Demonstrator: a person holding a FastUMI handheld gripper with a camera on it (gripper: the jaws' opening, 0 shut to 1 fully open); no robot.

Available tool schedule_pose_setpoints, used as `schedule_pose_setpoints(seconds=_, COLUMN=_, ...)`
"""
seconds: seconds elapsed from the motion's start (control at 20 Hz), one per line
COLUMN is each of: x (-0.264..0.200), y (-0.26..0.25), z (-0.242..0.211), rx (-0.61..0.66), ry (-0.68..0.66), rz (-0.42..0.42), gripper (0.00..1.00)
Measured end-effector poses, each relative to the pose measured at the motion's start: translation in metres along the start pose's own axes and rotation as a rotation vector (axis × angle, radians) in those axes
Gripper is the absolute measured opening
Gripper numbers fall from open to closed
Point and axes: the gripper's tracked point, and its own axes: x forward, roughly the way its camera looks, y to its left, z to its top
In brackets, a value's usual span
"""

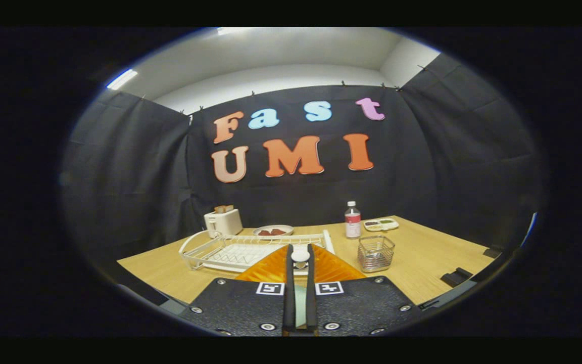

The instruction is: Take the plate from the dish rack, then take the spoon from the basket and place it into the plate.

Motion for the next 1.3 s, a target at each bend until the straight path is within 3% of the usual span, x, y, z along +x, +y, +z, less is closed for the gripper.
schedule_pose_setpoints(seconds=0.25, x=0.009, y=0.042, z=-0.037, rx=-0.015, ry=0.078, rz=0.1, gripper=0.08)
schedule_pose_setpoints(seconds=0.5, x=0.018, y=0.059, z=-0.067, rx=-0.031, ry=0.141, rz=0.147, gripper=0.08)
schedule_pose_setpoints(seconds=0.95, x=0.032, y=0.057, z=-0.1, rx=-0.087, ry=0.266, rz=0.138, gripper=0.19)
schedule_pose_setpoints(seconds=1.1, x=0.038, y=0.05, z=-0.096, rx=-0.106, ry=0.273, rz=0.122, gripper=0.41)
schedule_pose_setpoints(seconds=1.15, x=0.04, y=0.044, z=-0.092, rx=-0.105, ry=0.264, rz=0.111, gripper=0.43)
schedule_pose_setpoints(seconds=1.2, x=0.044, y=0.039, z=-0.086, rx=-0.105, ry=0.257, rz=0.099, gripper=0.55)
schedule_pose_setpoints(seconds=1.3, x=0.048, y=0.027, z=-0.076, rx=-0.102, ry=0.243, rz=0.075, gripper=0.68)
